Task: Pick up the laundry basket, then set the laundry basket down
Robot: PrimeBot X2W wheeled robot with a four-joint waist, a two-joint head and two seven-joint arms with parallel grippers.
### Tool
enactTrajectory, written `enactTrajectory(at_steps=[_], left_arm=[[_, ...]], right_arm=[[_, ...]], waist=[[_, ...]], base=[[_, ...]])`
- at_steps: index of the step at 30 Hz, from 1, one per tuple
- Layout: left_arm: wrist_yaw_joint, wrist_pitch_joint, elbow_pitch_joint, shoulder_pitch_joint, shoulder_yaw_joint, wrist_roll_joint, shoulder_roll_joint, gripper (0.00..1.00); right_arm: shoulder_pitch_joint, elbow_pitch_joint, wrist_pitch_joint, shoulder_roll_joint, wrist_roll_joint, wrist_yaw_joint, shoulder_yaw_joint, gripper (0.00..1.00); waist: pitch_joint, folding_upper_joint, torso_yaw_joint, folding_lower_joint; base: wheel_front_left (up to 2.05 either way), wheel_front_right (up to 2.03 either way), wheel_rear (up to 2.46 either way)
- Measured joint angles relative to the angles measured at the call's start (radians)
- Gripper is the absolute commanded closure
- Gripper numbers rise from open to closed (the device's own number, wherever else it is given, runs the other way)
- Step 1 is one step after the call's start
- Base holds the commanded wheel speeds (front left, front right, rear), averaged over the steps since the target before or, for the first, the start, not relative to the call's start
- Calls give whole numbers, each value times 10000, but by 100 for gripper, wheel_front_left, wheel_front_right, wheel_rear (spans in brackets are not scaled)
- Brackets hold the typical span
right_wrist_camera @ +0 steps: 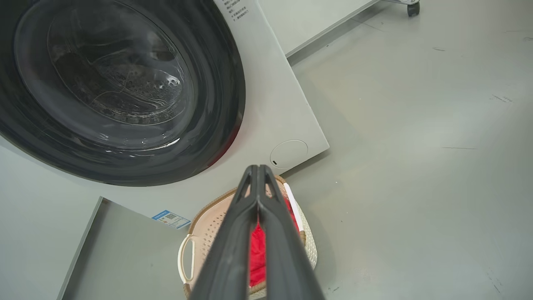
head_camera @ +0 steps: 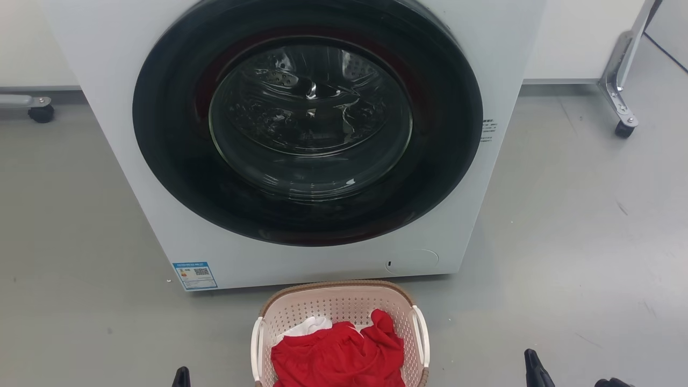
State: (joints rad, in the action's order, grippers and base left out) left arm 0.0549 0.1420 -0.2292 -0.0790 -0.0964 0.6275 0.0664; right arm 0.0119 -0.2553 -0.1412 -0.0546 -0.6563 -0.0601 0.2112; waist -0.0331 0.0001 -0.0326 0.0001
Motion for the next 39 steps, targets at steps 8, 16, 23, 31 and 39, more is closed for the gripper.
enactTrajectory(at_steps=[8,16,23,31,39], left_arm=[[-178,-293,-84,191,222,1122,-35,100],[-395,-627,-144,374,441,2171,-50,100],[-562,-878,-238,499,617,3166,-71,100],[-825,-1197,-309,649,857,4393,-94,100],[-997,-1480,-384,855,1066,5494,-123,100]], right_arm=[[-77,-56,274,15,-1095,207,-399,100],[-228,-96,612,27,-2155,428,-788,100],[-264,-130,851,42,-3087,602,-1129,100],[-445,-180,1172,59,-4286,794,-1559,100],[-517,-238,1423,71,-5338,1007,-1946,100]], waist=[[36,0,37,0],[72,0,74,0],[103,0,107,0],[143,0,148,0],[179,-1,185,0]], base=[[0,0,0],[0,0,0],[0,0,0],[0,0,0],[0,0,0]])
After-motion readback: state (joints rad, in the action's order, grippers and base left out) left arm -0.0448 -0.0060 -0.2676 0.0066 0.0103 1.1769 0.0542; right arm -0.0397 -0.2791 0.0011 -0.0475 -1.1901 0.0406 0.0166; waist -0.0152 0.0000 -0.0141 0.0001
